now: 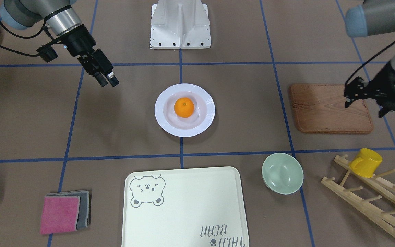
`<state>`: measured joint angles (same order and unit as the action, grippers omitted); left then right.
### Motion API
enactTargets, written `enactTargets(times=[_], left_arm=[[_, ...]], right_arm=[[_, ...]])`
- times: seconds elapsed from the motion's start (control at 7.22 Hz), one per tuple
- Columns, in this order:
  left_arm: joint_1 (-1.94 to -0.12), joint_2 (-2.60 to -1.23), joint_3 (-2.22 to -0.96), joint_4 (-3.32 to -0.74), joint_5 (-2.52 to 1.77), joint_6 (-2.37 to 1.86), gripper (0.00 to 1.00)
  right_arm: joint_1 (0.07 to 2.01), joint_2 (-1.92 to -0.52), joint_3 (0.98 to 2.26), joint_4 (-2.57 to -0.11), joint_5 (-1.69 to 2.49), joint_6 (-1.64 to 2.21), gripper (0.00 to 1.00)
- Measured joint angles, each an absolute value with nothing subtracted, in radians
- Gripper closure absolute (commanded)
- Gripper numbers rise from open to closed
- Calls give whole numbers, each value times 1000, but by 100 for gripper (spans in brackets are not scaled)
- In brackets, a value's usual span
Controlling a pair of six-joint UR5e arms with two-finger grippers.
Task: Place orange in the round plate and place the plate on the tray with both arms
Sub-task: 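Withdraw the left arm while the right gripper reaches to the plate rim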
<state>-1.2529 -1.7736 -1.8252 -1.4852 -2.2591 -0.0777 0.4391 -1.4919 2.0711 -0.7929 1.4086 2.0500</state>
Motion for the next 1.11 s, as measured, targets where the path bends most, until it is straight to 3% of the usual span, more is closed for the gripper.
enactTargets(times=[0.55, 1.11], left_arm=[[-1541, -1664, -1633, -1513, -2338, 198, 1], [-1575, -1628, -1615, -1516, -2367, 272, 1]], right_arm=[[161, -1452, 2033, -766, 1056, 2237, 0], [93, -1301, 1831, -774, 956, 2276, 2]])
